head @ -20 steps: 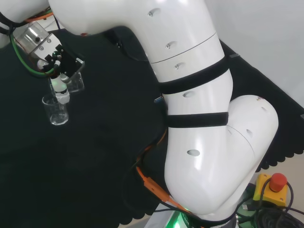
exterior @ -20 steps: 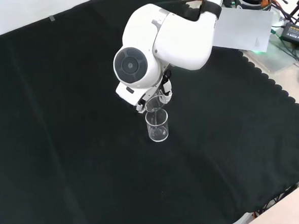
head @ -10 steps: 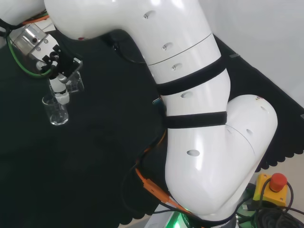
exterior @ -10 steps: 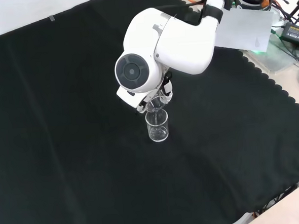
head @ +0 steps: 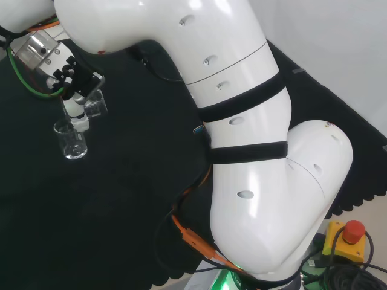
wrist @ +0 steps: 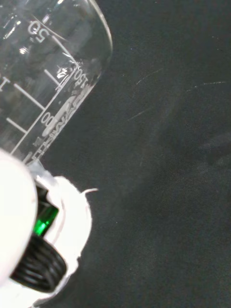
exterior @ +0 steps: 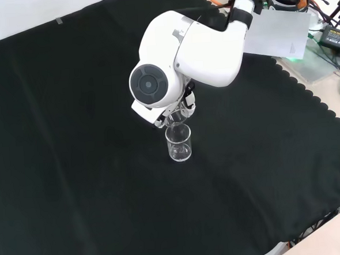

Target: Pour the water from the handheld beaker into the one on the table.

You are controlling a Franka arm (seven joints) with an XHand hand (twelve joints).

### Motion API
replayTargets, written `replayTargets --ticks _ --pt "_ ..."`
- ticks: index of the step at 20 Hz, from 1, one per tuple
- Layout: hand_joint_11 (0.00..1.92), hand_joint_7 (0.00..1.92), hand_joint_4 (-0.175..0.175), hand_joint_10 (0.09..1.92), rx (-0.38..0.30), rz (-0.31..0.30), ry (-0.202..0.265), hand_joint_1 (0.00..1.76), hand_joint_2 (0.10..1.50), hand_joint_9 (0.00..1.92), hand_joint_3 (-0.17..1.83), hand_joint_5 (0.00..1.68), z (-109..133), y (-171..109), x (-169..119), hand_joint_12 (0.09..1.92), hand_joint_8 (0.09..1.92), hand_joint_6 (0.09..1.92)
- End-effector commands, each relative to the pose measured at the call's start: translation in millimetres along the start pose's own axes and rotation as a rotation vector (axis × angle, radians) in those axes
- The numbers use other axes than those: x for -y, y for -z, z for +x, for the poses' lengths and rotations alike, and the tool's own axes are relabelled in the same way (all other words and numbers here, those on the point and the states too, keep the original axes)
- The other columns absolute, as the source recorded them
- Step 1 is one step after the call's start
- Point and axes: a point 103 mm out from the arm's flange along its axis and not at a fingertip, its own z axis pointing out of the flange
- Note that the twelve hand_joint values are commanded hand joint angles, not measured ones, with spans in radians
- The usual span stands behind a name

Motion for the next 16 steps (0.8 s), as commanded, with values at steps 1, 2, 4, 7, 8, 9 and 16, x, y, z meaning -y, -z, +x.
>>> replayTargets --ticks 1,2,4,7,8,9,16 --pt "0.96 1.79 0.175 0.09 -0.001 0.002 0.001 1.16 0.66 1.68 0.54 1.46 0.1 1.0 0.6 1.02 0.09 0.25" --pt "0.96 1.79 0.175 0.09 0.001 0.004 0.002 1.16 0.66 1.68 0.54 1.46 0.5 1.3 0.8 1.02 0.09 0.26" --pt "0.96 1.80 0.175 0.09 0.004 0.006 0.002 1.16 0.66 1.68 0.54 1.46 1.7 1.8 0.6 1.02 0.09 0.26" --pt "0.96 1.80 0.175 0.09 0.003 0.009 0.004 1.16 0.66 1.68 0.54 1.46 1.8 1.7 0.6 1.02 0.09 0.26" --pt "0.96 1.80 0.175 0.09 0.005 0.010 0.004 1.16 0.66 1.68 0.54 1.46 2.2 1.6 0.8 1.02 0.09 0.26" --pt "0.96 1.80 0.175 0.09 0.004 0.011 0.005 1.16 0.66 1.68 0.54 1.46 2.8 1.3 0.8 1.02 0.09 0.26" --pt "0.96 1.80 0.175 0.09 -0.003 0.016 0.010 1.16 0.67 1.68 0.54 1.46 3.4 0.5 0.9 1.02 0.09 0.26"
